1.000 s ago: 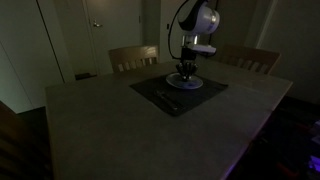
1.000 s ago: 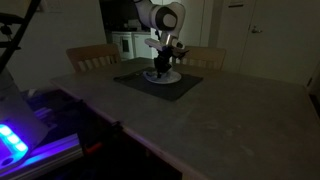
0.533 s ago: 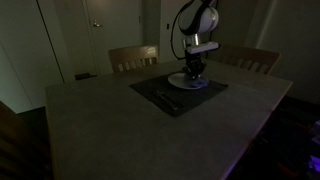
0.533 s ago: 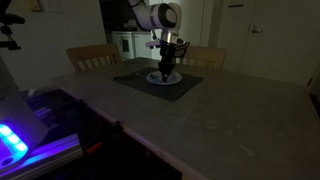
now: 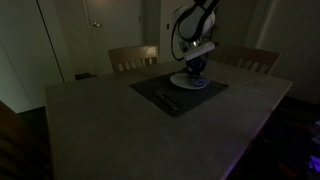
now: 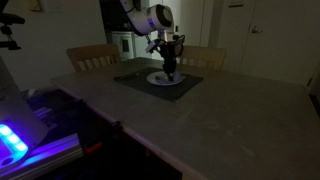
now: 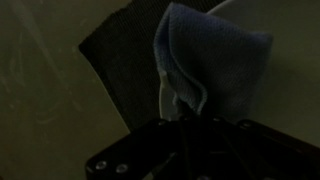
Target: Wipe the white plate using the blue towel
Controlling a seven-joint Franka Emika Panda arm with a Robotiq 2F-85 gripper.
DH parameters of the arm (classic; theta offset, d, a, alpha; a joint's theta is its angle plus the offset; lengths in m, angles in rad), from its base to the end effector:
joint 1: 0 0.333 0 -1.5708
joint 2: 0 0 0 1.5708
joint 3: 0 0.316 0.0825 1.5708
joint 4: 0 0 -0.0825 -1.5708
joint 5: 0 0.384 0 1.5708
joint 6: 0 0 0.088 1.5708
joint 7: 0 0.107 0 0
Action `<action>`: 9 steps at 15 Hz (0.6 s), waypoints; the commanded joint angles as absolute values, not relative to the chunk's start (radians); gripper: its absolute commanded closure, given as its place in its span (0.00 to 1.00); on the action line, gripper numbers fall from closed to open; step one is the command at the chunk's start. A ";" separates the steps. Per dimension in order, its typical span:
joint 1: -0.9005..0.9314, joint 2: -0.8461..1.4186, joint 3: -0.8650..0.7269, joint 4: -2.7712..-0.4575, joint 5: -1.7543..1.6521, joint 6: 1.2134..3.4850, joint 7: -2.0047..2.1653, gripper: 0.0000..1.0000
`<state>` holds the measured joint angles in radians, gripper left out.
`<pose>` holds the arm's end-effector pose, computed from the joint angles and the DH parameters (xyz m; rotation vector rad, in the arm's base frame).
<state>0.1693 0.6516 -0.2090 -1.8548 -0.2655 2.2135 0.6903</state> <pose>0.6078 -0.0298 0.1558 2.6479 -0.6973 -0.2346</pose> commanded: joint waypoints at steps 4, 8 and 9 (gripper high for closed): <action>0.197 0.592 -0.229 -1.880 -0.362 2.345 0.761 0.98; 0.184 0.528 -0.204 -1.881 -0.378 2.406 0.725 0.98; 0.172 0.514 -0.184 -1.878 -0.356 2.412 0.691 0.98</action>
<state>0.1884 0.5723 -0.2130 -1.8533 -0.3673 2.3770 0.7451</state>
